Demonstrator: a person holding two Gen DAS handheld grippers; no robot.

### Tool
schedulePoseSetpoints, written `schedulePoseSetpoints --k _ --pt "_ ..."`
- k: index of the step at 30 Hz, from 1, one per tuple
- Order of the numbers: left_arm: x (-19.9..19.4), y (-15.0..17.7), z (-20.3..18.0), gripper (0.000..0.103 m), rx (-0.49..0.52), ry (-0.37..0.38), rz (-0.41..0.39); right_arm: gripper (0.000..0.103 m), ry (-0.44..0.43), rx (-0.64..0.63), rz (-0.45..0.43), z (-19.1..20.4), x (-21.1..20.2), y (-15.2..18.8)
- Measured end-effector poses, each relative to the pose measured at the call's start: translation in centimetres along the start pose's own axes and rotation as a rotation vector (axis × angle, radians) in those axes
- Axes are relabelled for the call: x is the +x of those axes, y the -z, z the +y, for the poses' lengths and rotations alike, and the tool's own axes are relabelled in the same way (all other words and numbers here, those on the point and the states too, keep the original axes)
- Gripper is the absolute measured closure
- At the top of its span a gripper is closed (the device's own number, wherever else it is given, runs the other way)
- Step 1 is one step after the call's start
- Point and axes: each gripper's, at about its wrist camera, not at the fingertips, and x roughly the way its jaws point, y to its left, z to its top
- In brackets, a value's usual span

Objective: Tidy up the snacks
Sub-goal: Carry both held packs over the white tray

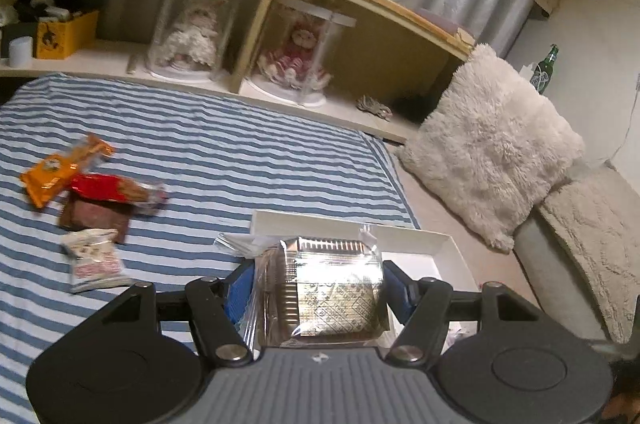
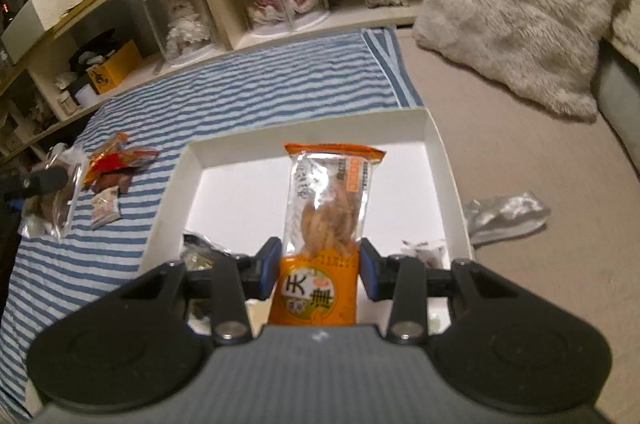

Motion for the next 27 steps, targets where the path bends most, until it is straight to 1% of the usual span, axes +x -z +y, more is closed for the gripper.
schedulePoseSetpoints --k 8,19,27 --pt "5.1 0.0 -1.7 0.036 0.021 -0.002 0.050 0.057 -0.008 -0.029 0.042 -1.5 2.2 0.9" --pt "11.7 -0.2 -1.2 0.036 0.016 -0.026 0.112 0.056 -0.029 -0.021 0.094 -2.9 4.9 1.3" --pt "14.0 -0.9 -0.2 0.036 0.035 -0.082 0.107 0.056 -0.034 -0.028 0.117 -3.2 5.8 1.0"
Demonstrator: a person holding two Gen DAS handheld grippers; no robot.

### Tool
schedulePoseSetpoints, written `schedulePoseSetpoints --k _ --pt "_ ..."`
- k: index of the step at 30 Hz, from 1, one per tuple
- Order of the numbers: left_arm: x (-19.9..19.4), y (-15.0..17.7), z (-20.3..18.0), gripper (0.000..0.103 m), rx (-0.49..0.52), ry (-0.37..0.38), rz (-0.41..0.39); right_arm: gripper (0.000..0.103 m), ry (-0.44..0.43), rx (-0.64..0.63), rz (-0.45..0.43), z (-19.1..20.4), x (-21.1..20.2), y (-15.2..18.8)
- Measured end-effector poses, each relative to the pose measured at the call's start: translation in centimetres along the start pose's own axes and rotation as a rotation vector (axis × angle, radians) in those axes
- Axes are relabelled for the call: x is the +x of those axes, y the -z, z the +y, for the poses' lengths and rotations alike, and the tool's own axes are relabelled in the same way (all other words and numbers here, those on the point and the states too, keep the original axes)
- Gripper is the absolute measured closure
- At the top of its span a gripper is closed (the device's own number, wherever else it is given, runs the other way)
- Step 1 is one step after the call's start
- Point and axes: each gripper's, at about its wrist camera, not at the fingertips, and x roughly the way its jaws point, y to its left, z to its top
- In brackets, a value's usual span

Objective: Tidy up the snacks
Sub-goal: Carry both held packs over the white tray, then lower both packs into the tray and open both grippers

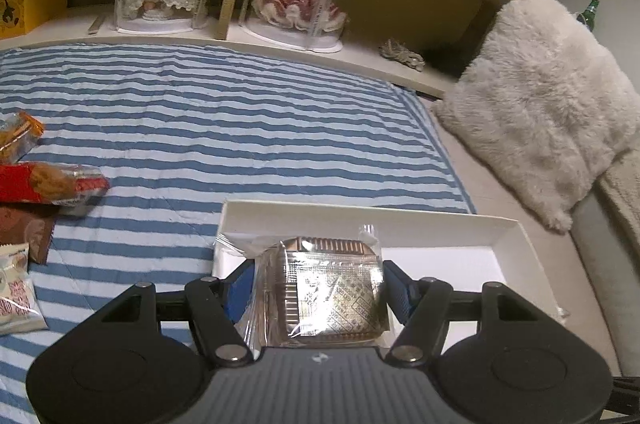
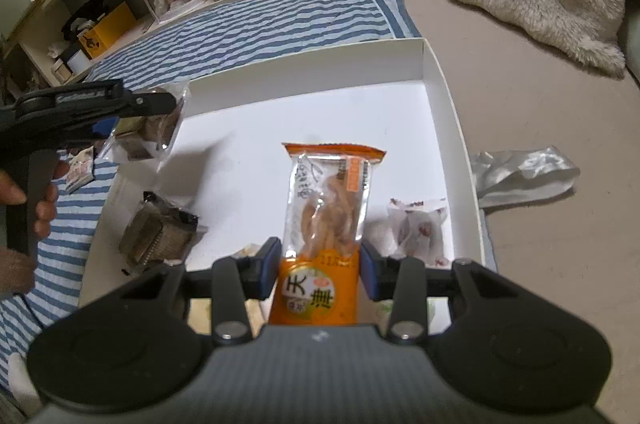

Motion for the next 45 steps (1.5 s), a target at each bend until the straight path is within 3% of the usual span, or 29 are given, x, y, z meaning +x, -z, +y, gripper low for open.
schedulePoseSetpoints --k 17,20,24,39,45 --pt "0.8 0.4 0.8 0.035 0.042 -0.036 -0.008 0.056 0.021 -0.051 0.050 0.9 1.4 -0.5" --pt "0.9 0.4 0.7 0.035 0.047 -0.042 0.001 0.052 0.035 -0.069 0.083 1.1 2.0 -0.4" --pt "0.6 0.3 0.7 0.035 0.056 -0.040 -0.004 0.039 0.048 -0.074 0.084 1.2 1.8 -0.1" --pt "-2.4 0.8 -0.1 0.034 0.075 -0.019 0.017 0.039 0.016 -0.058 0.064 1.7 -0.2 0.4" --pt "-4.5 1.5 -0.5 0.027 0.084 -0.013 0.034 0.029 0.021 -0.048 0.036 1.7 -1.9 0.7"
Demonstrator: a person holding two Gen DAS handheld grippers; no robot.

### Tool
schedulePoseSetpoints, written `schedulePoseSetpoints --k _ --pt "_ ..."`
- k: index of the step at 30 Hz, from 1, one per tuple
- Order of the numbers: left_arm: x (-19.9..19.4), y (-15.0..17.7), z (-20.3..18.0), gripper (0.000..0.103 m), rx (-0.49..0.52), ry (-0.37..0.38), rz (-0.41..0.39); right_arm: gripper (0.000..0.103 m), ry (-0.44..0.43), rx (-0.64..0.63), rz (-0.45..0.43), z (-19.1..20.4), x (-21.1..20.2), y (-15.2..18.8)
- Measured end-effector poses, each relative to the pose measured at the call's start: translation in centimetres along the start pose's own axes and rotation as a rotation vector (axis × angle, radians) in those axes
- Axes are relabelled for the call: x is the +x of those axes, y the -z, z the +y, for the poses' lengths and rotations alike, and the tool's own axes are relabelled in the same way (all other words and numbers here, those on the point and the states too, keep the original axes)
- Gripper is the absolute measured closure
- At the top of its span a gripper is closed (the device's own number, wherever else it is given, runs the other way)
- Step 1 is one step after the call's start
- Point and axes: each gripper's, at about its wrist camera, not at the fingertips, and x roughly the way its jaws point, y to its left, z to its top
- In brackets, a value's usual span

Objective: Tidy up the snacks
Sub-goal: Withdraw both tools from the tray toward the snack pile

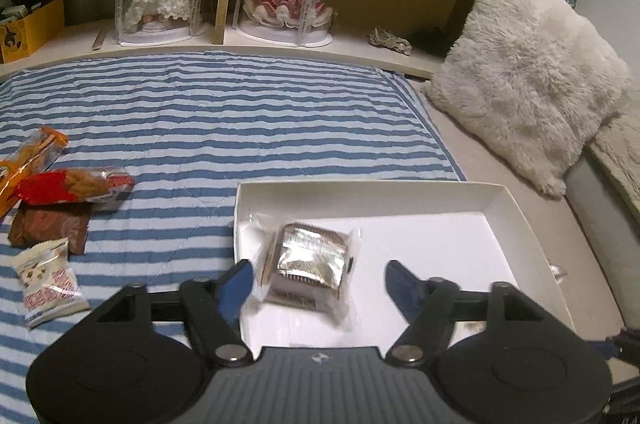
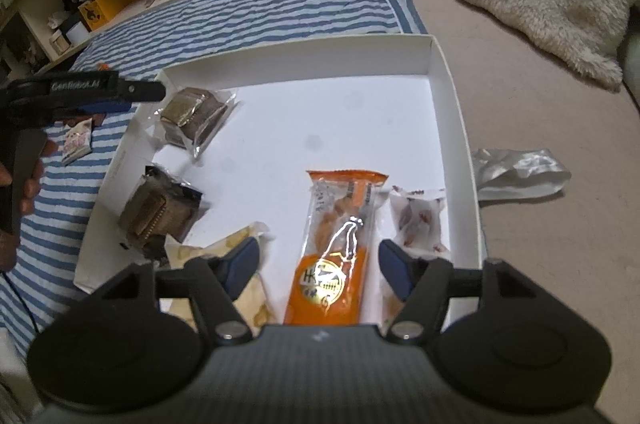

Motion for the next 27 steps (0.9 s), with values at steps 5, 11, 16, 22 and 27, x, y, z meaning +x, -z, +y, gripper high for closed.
schedulePoseSetpoints --k 5,11,16,22,27 --pt "-2.0 0.8 -0.2 0.026 0.020 0.000 0.016 0.022 0.001 0.006 -0.029 0.2 -1.6 0.1" --pt "-5.1 1.4 -0.1 0.020 0.042 0.006 0.025 0.018 0.004 0.016 -0.064 0.4 -3.7 0.2" --pt "-7.7 2.2 0.0 0.001 0.059 0.016 0.020 0.009 0.006 0.015 -0.085 1.0 -5.0 0.3" --pt "-10.1 3.0 0.4 0.000 0.060 0.033 0.018 0.001 0.033 0.040 -0.118 1.7 -6.3 0.3" --pt "-11.4 3.5 0.8 0.000 0.068 0.020 0.007 0.001 0.022 0.032 -0.144 2.4 -7.1 0.3"
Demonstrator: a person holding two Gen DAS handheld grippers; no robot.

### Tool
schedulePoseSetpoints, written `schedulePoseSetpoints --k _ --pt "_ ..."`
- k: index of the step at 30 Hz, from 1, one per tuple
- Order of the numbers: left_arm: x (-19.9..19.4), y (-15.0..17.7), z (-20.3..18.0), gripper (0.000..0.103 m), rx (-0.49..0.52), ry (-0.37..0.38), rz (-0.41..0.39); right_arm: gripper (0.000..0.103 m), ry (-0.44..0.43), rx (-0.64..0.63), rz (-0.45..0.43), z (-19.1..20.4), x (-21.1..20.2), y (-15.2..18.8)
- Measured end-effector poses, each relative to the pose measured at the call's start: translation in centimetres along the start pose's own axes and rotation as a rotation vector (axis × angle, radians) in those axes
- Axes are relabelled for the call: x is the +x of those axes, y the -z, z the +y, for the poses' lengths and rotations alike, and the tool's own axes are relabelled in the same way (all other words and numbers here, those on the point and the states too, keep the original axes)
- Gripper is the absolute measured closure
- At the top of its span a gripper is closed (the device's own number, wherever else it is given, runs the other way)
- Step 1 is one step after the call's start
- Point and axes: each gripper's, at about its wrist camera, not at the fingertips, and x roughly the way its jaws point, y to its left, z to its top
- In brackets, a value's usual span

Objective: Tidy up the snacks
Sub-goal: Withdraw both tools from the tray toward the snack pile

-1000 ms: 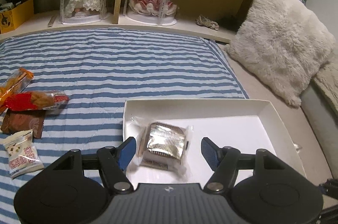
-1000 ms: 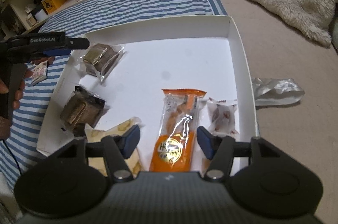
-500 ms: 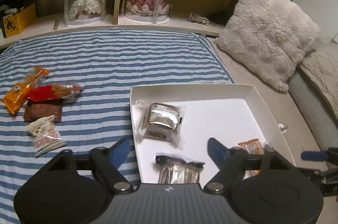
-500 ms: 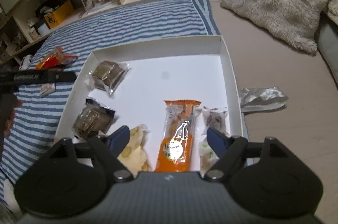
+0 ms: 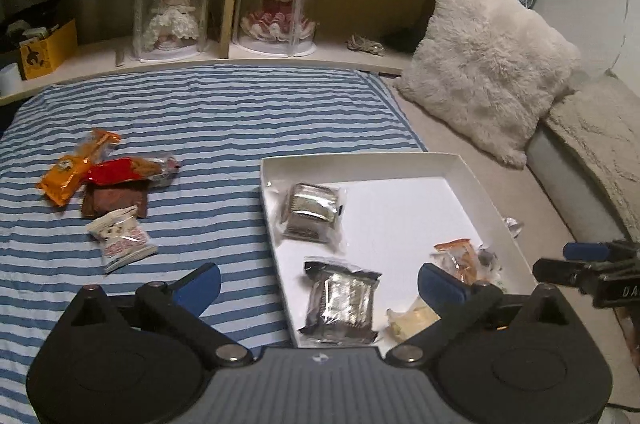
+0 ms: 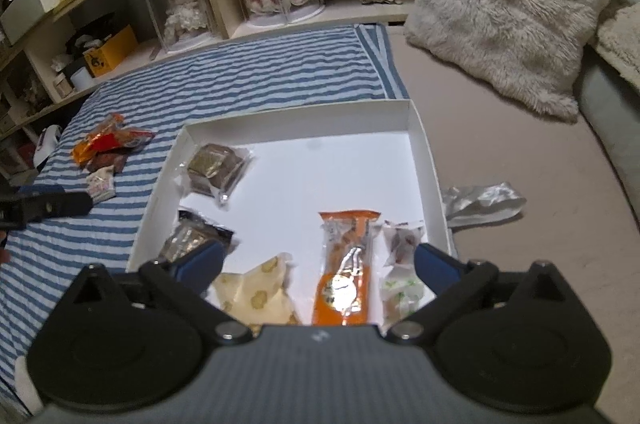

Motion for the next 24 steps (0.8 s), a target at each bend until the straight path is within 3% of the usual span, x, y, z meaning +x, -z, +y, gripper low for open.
schedulePoseSetpoints --k 13,24 --pt "-1.9 0.8 2.5 0.000 -0.022 -0.011 -0.012 0.001 -0.023 -0.018 -0.056 3.9 -1.3 -0.5" --pt "-3.0 1.0 7.0 0.000 -0.052 -0.083 -0.056 0.001 -0.052 -0.031 -0.062 9.1 0.6 -1.7"
